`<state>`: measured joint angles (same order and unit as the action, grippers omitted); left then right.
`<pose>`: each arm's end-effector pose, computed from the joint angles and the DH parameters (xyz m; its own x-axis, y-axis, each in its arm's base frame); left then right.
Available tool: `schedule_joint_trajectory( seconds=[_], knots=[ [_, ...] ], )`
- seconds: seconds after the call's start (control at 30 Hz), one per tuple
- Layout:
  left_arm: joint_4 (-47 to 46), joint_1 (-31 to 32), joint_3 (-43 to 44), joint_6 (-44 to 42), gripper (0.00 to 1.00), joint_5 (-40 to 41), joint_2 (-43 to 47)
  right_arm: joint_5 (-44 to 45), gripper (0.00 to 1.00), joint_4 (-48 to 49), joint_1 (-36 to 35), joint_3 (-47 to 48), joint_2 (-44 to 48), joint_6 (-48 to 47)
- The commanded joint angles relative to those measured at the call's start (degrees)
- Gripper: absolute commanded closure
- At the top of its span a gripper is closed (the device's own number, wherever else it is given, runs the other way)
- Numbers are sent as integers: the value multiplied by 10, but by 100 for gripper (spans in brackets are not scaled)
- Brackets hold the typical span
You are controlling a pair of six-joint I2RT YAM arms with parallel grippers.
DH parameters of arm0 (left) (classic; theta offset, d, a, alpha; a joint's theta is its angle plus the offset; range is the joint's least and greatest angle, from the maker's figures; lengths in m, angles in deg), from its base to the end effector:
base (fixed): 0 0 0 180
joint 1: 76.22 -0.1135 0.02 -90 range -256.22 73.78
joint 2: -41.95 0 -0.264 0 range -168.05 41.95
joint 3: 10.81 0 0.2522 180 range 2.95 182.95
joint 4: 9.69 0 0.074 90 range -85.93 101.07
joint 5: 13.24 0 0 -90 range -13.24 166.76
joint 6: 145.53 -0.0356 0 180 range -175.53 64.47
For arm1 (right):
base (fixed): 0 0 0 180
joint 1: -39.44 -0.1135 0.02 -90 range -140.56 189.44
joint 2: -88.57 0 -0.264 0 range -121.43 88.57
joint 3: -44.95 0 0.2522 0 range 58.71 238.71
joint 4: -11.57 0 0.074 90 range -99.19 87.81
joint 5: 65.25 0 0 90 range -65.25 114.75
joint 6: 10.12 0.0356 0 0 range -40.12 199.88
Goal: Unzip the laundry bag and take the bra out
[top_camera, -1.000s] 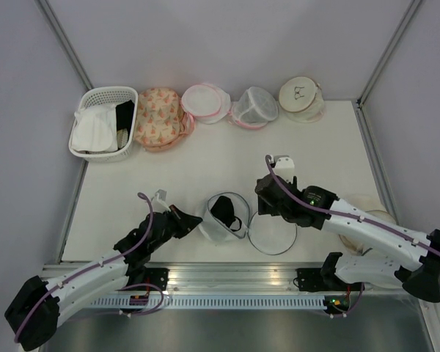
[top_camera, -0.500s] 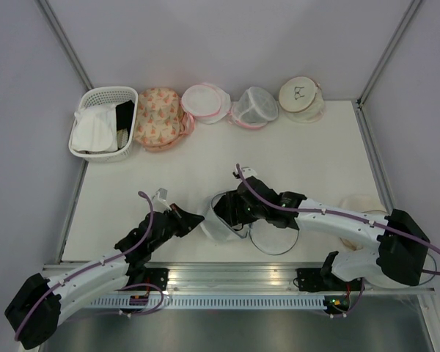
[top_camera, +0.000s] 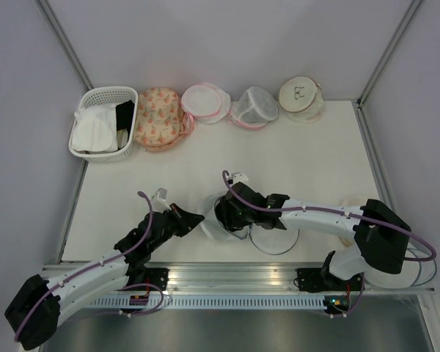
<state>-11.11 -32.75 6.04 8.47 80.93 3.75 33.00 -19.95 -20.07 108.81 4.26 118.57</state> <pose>0.1109 -0.1016 0.1476 -0.6806 -0.5900 -0.4344 0.0567 0.5487 -0.8341 0.1553 0.2537 0.2020 -0.8170 -0.1683 -0.5515 -0.3808 0.8757 0.2969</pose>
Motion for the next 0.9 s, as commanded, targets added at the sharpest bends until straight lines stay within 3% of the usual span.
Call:
schedule_joint_trajectory(
  seconds=[0.0, 0.17, 0.23, 0.43, 0.57, 0.63, 0.73, 0.77, 0.87],
  knots=[
    [-40, 0, -31, 5, 98, -6, 5, 7, 40, 23, -3, 3, -9, -7],
    [-57, 0, -31, 8, 98, -12, -6, -57, 45, 94, -8, -4, -37, 1],
    [-65, 0, -31, 9, 98, -16, -14, -65, 55, 114, -10, 1, -55, 5],
    [-98, 0, -31, 16, 98, -29, -32, -73, 74, 143, -16, 13, -95, 9],
    [-100, 0, -31, 16, 98, -31, -32, -61, 98, 139, -17, 10, -99, 9],
    [-94, 0, -31, 16, 98, -29, -32, -52, 99, 130, -17, 7, -88, 7],
    [-82, 0, -31, 18, 81, -26, -27, -40, 100, 114, -17, -2, -62, 2],
    [-80, 0, -31, 20, 67, -24, -25, -34, 100, 111, -16, -5, -54, 2],
    [-71, 0, -31, 24, 46, -18, -17, -25, 100, 95, -17, -11, -33, -1]
  ],
)
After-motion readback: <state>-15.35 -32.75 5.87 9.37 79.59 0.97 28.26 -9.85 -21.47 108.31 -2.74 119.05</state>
